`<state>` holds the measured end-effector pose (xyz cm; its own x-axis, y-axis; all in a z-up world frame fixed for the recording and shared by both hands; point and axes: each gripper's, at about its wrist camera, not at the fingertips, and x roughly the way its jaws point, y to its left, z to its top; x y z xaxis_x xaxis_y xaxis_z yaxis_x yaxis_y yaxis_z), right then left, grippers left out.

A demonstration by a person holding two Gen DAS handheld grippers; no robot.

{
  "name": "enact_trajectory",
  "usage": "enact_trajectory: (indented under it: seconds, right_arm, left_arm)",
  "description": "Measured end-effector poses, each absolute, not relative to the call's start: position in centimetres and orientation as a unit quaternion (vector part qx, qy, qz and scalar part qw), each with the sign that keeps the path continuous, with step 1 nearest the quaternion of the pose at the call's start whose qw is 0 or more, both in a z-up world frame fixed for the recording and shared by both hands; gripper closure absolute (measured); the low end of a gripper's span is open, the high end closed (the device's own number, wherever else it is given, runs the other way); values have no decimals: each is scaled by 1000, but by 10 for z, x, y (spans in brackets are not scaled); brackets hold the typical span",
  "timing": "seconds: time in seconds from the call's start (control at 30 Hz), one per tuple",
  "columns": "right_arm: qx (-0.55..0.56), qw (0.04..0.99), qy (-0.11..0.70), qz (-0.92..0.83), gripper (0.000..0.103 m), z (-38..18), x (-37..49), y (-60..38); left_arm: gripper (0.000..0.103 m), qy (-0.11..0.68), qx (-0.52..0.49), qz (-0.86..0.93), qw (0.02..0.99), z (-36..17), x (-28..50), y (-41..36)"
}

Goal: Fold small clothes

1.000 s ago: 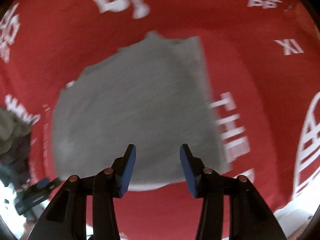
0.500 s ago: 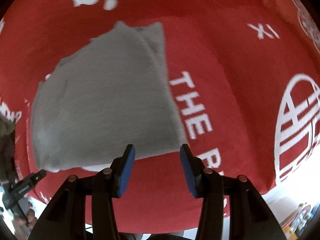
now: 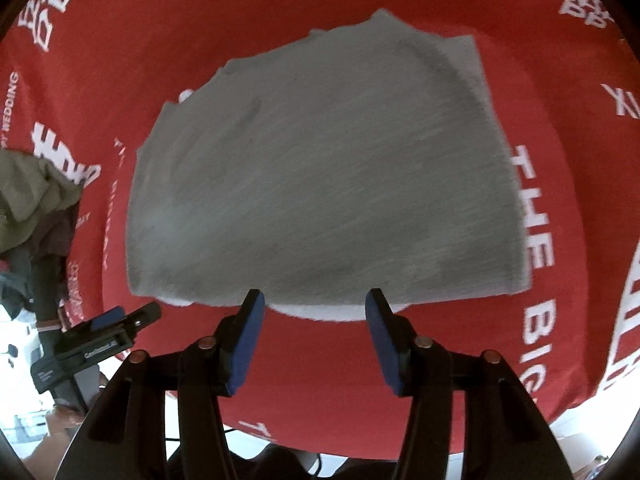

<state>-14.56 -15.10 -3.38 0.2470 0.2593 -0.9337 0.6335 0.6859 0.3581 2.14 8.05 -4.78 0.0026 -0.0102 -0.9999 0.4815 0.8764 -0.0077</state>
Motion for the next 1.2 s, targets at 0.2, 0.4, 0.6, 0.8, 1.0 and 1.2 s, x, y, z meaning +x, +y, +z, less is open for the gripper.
enact_trajectory:
  seconds: [0.2, 0.4, 0.6, 0.8, 1.0, 1.2]
  right_arm:
    - [371, 691, 613, -96, 46, -41, -134, -129]
    - [367, 687, 623, -72, 46, -45, -123, -116]
    - [376, 689, 618, -40, 46, -50, -108, -108]
    - [435, 672, 599, -11, 43, -61, -102, -105]
    - [468, 648, 600, 14, 43, -72, -99, -93]
    - [524, 619, 585, 13, 43, -89, -106, -91]
  left_arm:
    - [4, 685, 162, -179, 687, -45, 14, 86]
    - [4, 695, 127, -170, 687, -51, 6, 99]
    - [4, 697, 113, -165, 688, -51, 13, 117]
    - [4, 698, 100, -163, 690, -49, 19, 128]
    - [4, 705, 71, -160, 687, -51, 25, 146]
    - [4, 703, -2, -163, 692, -48, 45, 185]
